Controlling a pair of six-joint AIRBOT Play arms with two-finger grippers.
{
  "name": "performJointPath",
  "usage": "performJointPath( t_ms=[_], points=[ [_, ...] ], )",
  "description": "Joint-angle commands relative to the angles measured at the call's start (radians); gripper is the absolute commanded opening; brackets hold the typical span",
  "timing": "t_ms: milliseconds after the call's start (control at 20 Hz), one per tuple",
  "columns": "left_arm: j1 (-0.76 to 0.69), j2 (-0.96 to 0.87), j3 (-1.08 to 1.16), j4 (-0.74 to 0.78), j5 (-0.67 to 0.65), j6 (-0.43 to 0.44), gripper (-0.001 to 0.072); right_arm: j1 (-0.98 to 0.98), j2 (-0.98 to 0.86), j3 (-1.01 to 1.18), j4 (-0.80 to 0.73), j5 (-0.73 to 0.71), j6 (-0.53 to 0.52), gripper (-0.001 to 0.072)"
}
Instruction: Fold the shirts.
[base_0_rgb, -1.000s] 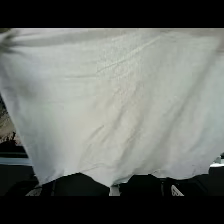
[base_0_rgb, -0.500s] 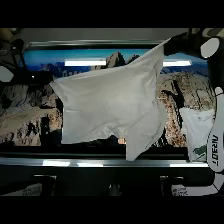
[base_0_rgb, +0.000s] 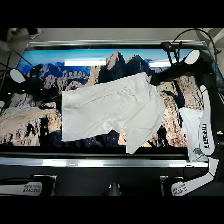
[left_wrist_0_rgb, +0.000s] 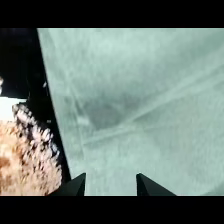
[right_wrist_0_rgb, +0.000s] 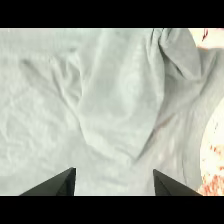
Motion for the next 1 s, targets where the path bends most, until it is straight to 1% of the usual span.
performJointPath(
  t_ms=[0, 50, 100, 200, 250, 300, 350, 400, 450, 600, 850, 900, 950],
  points=[
    [0.092, 0.096, -0.100, 0.021, -0.185, 0.028, 0.0379, -0.089, 0.027, -0.025, -0.139, 0.334, -0.021, 0.0418],
    [0.110, 0.158, -0.200, 0.021, -0.170, 0.040, 0.0380, -0.112, 0.043, -0.072, -0.141, 0.369, -0.032, 0.0418],
    [0.121, 0.213, -0.310, 0.017, -0.154, 0.053, 0.0389, -0.125, 0.065, -0.133, -0.142, 0.370, -0.037, 0.0418],
    [0.121, 0.309, -0.544, -0.014, -0.084, 0.098, 0.0414, -0.119, 0.126, -0.271, -0.144, 0.318, -0.061, 0.0418],
    [0.119, 0.340, -0.642, -0.059, -0.031, 0.122, 0.0422, -0.112, 0.152, -0.332, -0.126, 0.290, -0.072, 0.0418],
    [0.118, 0.352, -0.710, -0.106, 0.019, 0.141, 0.0462, -0.110, 0.171, -0.375, -0.124, 0.272, -0.076, 0.0419],
    [0.117, 0.349, -0.755, -0.151, 0.061, 0.153, 0.0482, -0.108, 0.182, -0.408, -0.122, 0.268, -0.080, 0.0419],
    [0.117, 0.340, -0.789, -0.188, 0.098, 0.173, 0.0481, -0.108, 0.185, -0.426, -0.123, 0.273, -0.087, 0.0419],
    [0.118, 0.327, -0.806, -0.199, 0.125, 0.174, 0.0481, -0.108, 0.186, -0.436, -0.123, 0.281, -0.098, 0.0420],
    [0.117, 0.305, -0.806, -0.201, 0.167, 0.192, 0.0479, -0.108, 0.187, -0.438, -0.125, 0.283, -0.107, 0.0419],
    [0.087, 0.263, -0.807, -0.206, 0.192, 0.192, 0.0474, -0.108, 0.187, -0.438, -0.141, 0.280, -0.106, 0.0424],
    [0.073, 0.257, -0.807, -0.206, 0.211, 0.192, 0.0451, -0.108, 0.187, -0.438, -0.154, 0.283, -0.106, 0.0432],
    [0.058, 0.256, -0.807, -0.208, 0.232, 0.191, 0.0409, -0.108, 0.187, -0.439, -0.172, 0.285, -0.100, 0.0438]
  ],
)
